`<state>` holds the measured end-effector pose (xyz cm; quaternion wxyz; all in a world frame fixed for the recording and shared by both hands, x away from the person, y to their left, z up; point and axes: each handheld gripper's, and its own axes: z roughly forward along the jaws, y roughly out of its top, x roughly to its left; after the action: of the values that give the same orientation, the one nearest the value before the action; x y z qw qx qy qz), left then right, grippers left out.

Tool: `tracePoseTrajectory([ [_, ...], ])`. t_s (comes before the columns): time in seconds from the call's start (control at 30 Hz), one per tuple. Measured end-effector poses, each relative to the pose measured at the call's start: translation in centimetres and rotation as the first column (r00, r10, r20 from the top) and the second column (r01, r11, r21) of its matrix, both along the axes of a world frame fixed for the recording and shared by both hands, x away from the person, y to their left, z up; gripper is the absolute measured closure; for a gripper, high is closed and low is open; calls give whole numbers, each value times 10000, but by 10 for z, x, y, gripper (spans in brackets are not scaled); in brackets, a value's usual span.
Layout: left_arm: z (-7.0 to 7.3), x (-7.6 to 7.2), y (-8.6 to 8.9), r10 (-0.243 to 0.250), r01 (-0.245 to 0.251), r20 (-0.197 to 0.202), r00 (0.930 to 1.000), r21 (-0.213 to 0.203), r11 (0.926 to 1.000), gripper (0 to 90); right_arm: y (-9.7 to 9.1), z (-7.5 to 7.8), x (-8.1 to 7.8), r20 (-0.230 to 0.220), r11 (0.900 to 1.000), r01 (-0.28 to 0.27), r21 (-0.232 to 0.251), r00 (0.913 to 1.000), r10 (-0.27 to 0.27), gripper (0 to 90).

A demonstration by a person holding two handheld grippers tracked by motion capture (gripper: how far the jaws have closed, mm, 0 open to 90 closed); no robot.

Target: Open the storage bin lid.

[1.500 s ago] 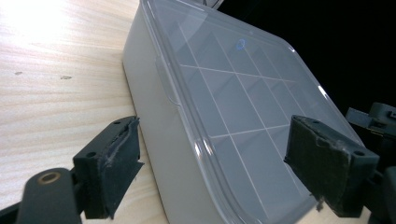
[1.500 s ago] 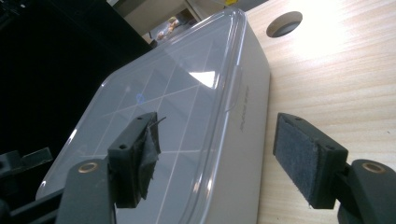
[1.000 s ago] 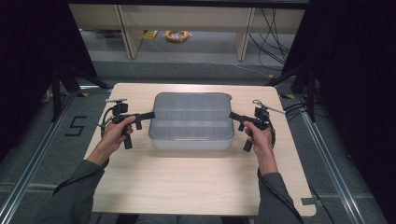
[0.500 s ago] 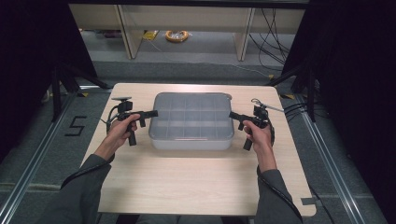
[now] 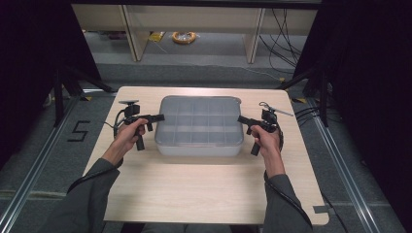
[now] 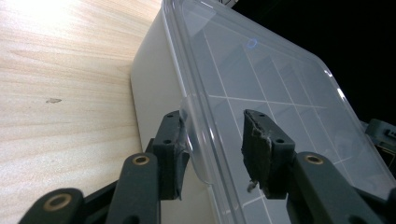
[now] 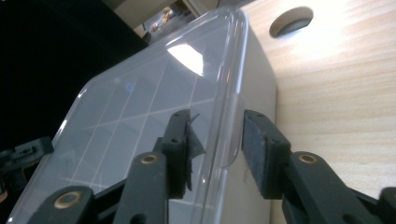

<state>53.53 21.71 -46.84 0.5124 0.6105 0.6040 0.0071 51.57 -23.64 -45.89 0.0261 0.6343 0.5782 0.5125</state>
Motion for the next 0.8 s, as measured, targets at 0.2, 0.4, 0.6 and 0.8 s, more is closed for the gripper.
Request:
tracePoseTrajectory([
  [0.2, 10, -5, 1, 191, -189, 206, 9996, -87, 9998, 604, 1, 13, -7, 464, 9993, 249, 284, 9986, -262, 675],
  [0.4, 32, -17, 3, 2, 6, 960, 9954, -79, 10000, 644, 1, 24, -13, 924, 9932, 182, 1147, 9953, -289, 706],
  [0.6, 58, -36, 10, 11, 42, 1540, 9881, -341, 9994, 672, 3, 41, -24, 1316, 9939, -67, 1104, 9913, -79, 705],
  [0.8, 72, -63, 18, -24, 89, 2061, 9785, -308, 9995, 672, 8, 64, -43, 1816, 9946, -340, 982, 9832, 157, 708],
])
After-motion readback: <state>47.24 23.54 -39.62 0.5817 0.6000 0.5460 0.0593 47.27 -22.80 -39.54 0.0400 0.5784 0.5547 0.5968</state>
